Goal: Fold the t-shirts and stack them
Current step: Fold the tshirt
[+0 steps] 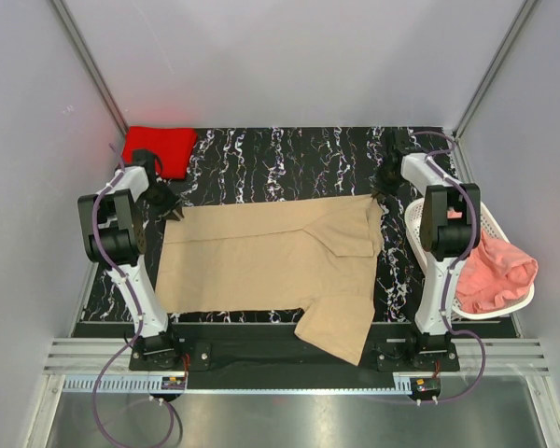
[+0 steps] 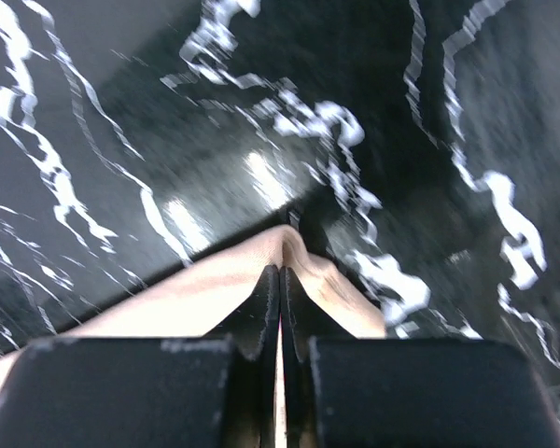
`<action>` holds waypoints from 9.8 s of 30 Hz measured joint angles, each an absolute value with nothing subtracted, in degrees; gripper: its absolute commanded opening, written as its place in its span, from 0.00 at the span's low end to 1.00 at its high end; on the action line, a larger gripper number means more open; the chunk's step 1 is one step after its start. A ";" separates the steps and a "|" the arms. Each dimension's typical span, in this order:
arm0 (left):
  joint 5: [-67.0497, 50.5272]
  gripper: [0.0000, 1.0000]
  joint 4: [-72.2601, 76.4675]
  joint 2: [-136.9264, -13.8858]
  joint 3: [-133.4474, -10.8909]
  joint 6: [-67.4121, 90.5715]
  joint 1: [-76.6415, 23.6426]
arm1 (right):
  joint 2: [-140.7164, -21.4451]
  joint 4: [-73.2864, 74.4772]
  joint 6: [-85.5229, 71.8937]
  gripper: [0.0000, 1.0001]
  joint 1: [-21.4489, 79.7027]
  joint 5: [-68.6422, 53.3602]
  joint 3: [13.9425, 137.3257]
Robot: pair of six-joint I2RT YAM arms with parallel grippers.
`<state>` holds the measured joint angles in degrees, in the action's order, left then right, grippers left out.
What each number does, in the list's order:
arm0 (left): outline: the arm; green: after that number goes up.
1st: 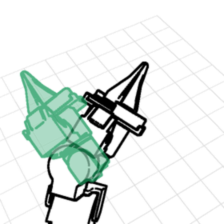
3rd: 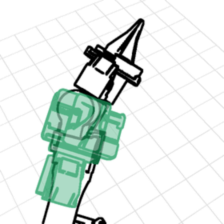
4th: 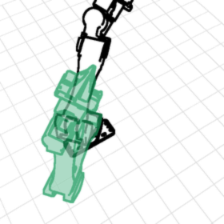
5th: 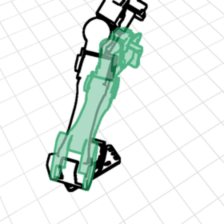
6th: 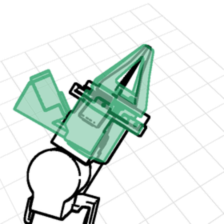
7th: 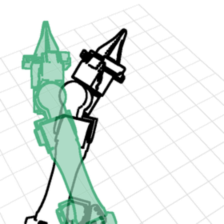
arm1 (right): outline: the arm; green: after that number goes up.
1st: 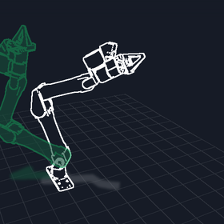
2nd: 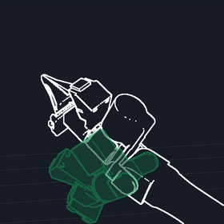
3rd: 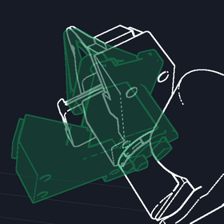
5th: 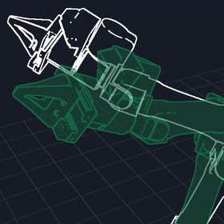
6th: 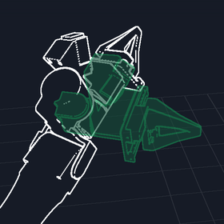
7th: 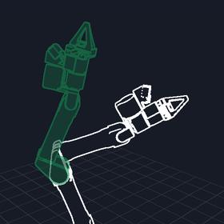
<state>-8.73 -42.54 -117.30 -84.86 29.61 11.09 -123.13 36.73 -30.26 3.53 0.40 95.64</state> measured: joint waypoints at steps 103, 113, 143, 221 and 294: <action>-13.61 0.43 -44.95 -85.14 -59.99 24.82 3.55 | -118.13 49.93 -20.21 0.43 21.76 2.00 98.98; -13.45 0.43 -45.63 -85.14 -59.99 24.25 3.55 | -119.61 44.75 -25.19 0.43 20.18 -2.87 95.81; -13.26 0.43 -45.87 -85.14 -60.01 23.97 3.55 | -120.70 40.36 -26.57 0.00 19.35 -4.19 91.20; -13.06 0.43 -46.19 -95.88 -68.38 25.02 3.55 | -134.96 50.04 -24.16 0.40 3.01 0.08 118.26; -14.81 0.43 -44.91 -94.85 -66.19 25.02 3.31 | -120.29 53.80 -36.23 0.41 2.22 -11.53 93.82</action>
<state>-14.81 -44.91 -94.85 -66.19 25.02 3.31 -120.29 53.80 -36.23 2.22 -11.53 93.82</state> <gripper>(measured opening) 0.428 0.336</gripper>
